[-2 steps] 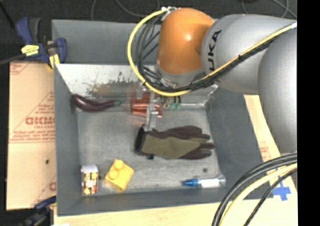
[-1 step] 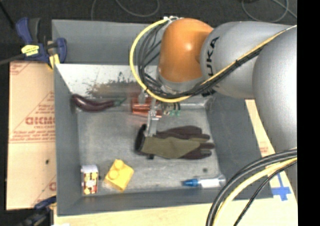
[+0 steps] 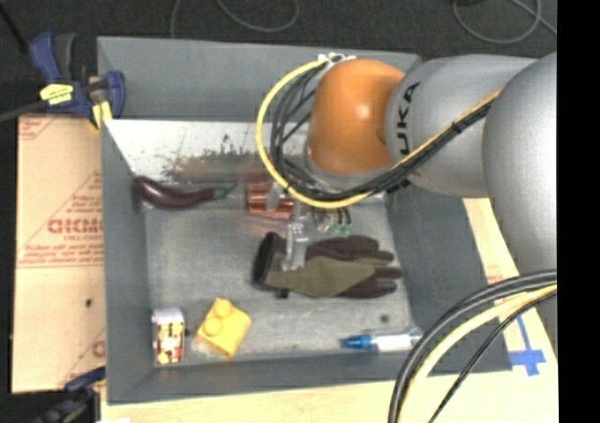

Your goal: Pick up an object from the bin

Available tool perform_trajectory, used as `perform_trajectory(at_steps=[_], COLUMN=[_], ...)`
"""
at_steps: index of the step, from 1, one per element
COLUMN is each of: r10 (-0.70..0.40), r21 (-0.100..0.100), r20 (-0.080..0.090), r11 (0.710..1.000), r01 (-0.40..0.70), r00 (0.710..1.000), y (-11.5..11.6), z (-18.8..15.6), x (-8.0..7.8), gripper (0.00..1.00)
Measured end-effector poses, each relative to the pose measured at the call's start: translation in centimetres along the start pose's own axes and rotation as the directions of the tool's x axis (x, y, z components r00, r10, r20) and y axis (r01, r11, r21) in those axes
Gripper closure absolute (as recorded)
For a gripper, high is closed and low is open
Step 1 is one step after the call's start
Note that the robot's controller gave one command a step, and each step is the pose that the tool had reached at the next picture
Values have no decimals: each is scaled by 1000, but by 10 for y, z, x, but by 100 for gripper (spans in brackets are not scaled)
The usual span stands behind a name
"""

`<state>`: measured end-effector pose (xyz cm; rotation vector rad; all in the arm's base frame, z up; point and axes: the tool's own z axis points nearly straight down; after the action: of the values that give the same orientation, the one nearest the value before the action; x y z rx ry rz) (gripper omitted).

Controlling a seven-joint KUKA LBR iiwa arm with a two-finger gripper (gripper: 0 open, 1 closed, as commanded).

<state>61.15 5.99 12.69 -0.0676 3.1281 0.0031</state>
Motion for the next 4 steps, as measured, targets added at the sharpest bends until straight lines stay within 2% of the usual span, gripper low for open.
perform_trajectory(at_steps=[1,2,3,4], r10=[-210,-338,121,122], r21=[0,1,1,0], r20=[-8,-2,-4,-4], r11=[978,941,993,993], r01=[210,338,-121,-122], r00=[978,941,993,993], y=[-14,-15,-34,-34], z=[20,35,55,55], x=[6,10,8,8], gripper=[0,0,100,100])
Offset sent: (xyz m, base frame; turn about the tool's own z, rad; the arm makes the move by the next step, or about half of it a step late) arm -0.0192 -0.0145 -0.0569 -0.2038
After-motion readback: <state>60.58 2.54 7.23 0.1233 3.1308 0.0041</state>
